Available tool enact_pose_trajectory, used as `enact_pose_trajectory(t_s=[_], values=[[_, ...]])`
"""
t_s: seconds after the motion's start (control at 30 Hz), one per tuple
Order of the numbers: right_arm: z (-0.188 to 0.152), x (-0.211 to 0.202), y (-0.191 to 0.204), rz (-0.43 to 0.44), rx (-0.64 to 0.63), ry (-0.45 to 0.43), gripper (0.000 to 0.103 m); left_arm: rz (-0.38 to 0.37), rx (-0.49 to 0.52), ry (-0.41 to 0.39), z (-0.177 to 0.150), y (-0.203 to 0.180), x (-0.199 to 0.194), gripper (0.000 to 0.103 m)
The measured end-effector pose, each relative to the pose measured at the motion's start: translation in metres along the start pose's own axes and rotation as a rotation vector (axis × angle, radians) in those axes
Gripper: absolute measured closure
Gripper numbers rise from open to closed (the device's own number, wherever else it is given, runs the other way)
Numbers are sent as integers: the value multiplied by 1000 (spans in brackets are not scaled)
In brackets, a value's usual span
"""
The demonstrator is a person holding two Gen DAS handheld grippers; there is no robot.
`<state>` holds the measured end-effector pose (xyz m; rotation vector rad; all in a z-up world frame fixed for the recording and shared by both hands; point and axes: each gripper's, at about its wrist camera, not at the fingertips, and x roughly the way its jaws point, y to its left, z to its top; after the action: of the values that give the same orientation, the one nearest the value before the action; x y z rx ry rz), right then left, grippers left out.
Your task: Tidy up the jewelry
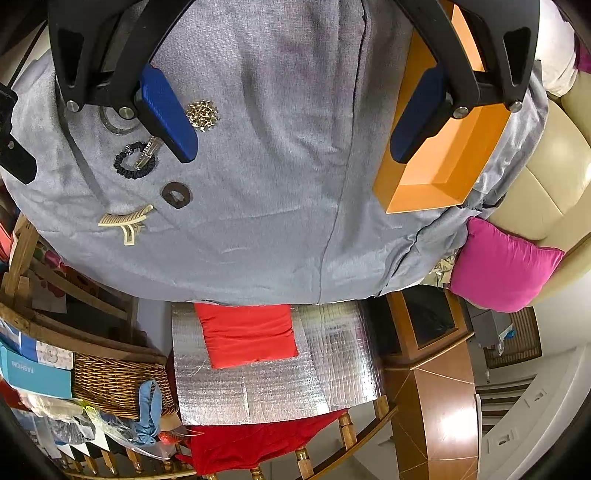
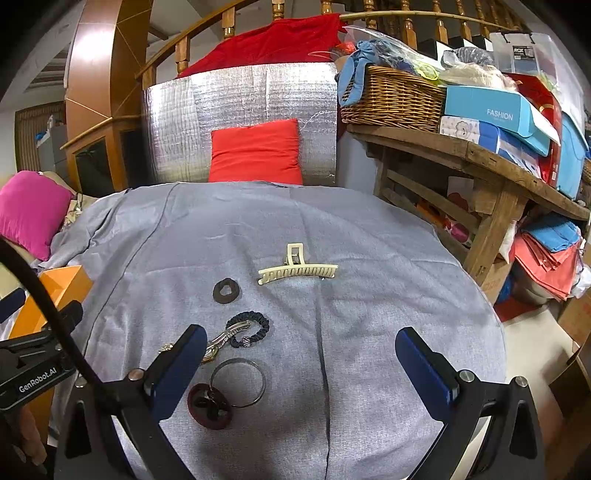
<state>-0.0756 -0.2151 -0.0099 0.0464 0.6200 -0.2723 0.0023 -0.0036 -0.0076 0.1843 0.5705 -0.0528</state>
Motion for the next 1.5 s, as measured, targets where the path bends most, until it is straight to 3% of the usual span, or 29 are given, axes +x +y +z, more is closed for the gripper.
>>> enact_pose_trajectory(t_s=[0.6,0.77,0.87,0.97,1.03,1.13,1.17,1.3,1.43,1.5], values=[[1,2,-10,-5,17,2,0,-9,-1,8,-1,-2,4,0],[7,12,-31,43,63,34,0,-107,2,112,-3,-7,22,0],[11,29,-53,148,142,95,0,-204,21,210,-7,-16,38,0],[12,51,-73,275,247,180,12,-309,15,287,-9,-28,41,0],[11,71,-86,354,338,253,20,-337,52,307,-9,-36,44,0],[8,101,-96,463,445,349,45,-305,111,338,-10,-39,55,0],[7,108,-95,483,456,369,48,-298,113,336,-9,-38,57,0],[6,134,-77,537,454,450,50,-278,122,368,-15,-32,73,1],[6,152,-55,532,412,496,50,-300,135,364,-18,-32,78,2],[5,160,-49,529,413,521,52,-321,151,354,-21,-34,76,7]])
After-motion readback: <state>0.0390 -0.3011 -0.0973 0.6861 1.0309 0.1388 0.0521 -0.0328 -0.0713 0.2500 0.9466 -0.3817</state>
